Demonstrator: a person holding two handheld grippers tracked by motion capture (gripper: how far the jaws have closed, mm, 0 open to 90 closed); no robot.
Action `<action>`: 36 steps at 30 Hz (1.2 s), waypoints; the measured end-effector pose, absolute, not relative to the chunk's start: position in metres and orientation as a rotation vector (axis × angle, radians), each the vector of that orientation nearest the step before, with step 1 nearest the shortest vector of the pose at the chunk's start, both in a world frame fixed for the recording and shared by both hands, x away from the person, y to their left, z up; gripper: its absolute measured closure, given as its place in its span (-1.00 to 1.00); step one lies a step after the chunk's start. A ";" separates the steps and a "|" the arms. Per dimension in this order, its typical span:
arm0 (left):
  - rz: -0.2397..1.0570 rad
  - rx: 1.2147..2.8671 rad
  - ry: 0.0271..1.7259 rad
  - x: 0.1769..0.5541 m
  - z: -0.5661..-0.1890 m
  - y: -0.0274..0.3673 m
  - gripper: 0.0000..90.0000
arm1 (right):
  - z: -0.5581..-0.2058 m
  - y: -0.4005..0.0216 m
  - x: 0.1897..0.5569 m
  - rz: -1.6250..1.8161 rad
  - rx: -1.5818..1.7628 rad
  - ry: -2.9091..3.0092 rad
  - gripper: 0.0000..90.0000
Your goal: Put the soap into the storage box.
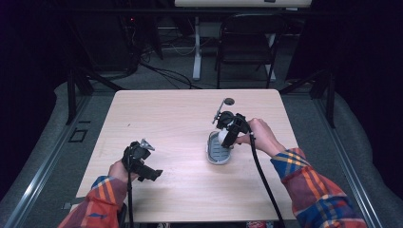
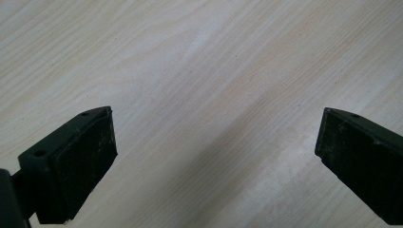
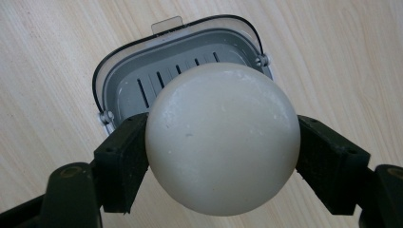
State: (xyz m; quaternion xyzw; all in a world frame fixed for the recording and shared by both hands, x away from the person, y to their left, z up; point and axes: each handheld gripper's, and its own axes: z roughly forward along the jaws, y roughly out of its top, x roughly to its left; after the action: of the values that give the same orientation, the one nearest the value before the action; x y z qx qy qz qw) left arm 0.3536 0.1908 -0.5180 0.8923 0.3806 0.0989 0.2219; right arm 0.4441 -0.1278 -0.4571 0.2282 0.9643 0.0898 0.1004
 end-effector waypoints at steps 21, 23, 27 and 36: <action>0.272 2.464 1.056 0.353 -0.518 0.192 -1.00 | -0.479 -0.107 0.452 0.234 0.651 2.906 -0.48; 0.273 2.466 1.055 0.353 -0.518 0.191 -1.00 | -0.481 -0.107 0.451 0.234 0.653 2.912 -0.48; 0.272 2.466 1.056 0.353 -0.518 0.192 -1.00 | -0.487 -0.106 0.451 0.227 0.654 2.921 -0.48; 0.274 2.469 1.056 0.353 -0.518 0.191 -1.00 | -0.497 -0.108 0.451 0.207 0.656 2.934 -0.48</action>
State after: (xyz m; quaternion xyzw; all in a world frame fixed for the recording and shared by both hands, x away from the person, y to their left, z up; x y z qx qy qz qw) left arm 0.3528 0.1914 -0.5181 0.8924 0.3817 0.0991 0.2195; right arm 0.4512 -0.1080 -0.4965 0.2173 0.9716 0.0687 0.0639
